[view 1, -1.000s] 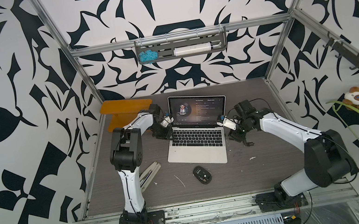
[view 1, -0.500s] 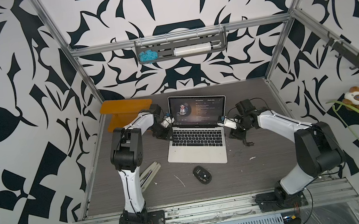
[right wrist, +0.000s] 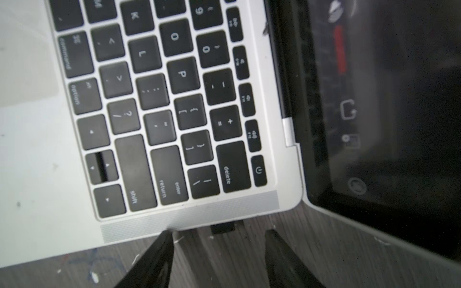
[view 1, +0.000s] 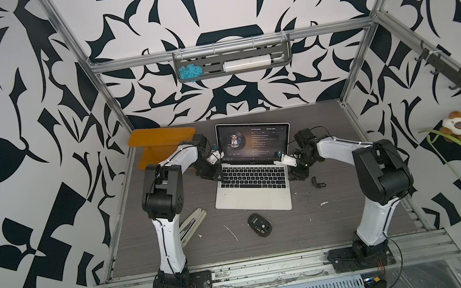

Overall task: Remove the wireless mouse receiver from the laptop
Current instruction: Take out the USB plug from the USB port.

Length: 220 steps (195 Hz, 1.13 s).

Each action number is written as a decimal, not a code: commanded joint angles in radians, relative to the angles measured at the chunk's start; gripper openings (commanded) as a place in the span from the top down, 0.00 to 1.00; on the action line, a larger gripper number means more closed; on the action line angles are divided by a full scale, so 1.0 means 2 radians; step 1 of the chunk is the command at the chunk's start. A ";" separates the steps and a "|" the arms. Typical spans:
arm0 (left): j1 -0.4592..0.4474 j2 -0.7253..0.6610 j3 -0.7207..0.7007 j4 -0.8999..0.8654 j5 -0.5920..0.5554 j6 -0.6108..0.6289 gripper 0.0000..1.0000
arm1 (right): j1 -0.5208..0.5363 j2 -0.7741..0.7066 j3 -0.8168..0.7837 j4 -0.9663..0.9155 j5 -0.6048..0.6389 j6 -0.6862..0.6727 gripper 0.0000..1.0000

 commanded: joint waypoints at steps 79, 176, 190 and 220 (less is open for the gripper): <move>-0.002 0.034 -0.011 -0.030 -0.016 0.011 0.60 | -0.008 0.024 0.042 -0.053 -0.009 -0.015 0.38; -0.002 0.030 -0.014 -0.028 -0.017 0.013 0.60 | -0.008 0.031 0.037 -0.051 -0.002 -0.013 0.38; -0.002 0.030 -0.014 -0.028 -0.016 0.013 0.60 | -0.004 0.038 0.041 -0.056 -0.004 -0.014 0.38; -0.004 0.027 -0.018 -0.027 -0.017 0.016 0.60 | 0.017 0.057 0.041 -0.059 0.004 -0.021 0.39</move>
